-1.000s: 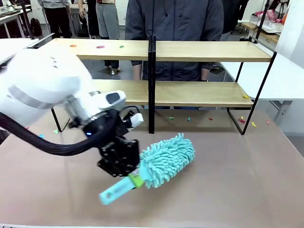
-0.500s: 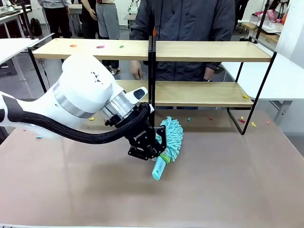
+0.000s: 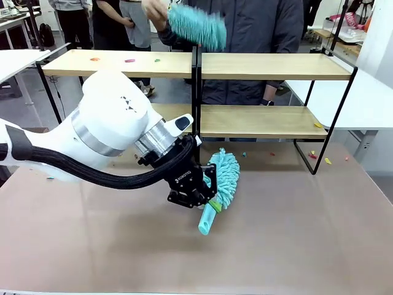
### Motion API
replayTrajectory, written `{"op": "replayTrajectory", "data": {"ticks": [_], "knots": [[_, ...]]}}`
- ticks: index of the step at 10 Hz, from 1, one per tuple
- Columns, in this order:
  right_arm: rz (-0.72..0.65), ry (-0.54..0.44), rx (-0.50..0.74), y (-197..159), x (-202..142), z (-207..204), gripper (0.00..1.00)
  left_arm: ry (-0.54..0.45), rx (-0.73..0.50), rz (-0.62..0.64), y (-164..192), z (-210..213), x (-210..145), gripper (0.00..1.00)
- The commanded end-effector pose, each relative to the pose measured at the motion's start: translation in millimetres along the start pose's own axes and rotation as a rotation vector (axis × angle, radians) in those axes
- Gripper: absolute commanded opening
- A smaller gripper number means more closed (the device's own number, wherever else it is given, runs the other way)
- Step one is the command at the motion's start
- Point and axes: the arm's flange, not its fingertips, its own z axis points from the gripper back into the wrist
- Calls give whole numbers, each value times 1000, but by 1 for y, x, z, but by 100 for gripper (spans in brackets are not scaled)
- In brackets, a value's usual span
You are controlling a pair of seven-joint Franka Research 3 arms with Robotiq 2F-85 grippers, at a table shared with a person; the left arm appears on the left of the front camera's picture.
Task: Clean the shelves.
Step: Clean another randomly selected level of the Shelf with the Duster.
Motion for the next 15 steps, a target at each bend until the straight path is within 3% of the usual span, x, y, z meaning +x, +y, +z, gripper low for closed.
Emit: {"op": "replayTrajectory", "data": {"ticks": [1, 2, 4, 8, 10, 12, 15], "knots": [[2, -4, 10, 0, 1, 0, 100, -42, 40, -4, -7, -24, 4, 12], [2, -4, 10, 0, 1, 0, 100, -88, 76, -5, -12, -30, 8, 12], [2, -4, 10, 0, 1, 0, 100, -278, 163, 18, -26, -45, 13, 12], [2, -4, 10, 0, 1, 0, 100, -247, 196, 9, -29, -50, 2, 12], [2, -4, 10, 0, 1, 0, 100, -311, 214, 39, -31, -55, 13, 12], [2, -4, 10, 0, 1, 0, 100, -291, 230, 59, -31, -69, 33, 12], [2, -4, 10, 0, 1, 0, 100, -353, 253, 85, -30, -93, 68, 12]]}}
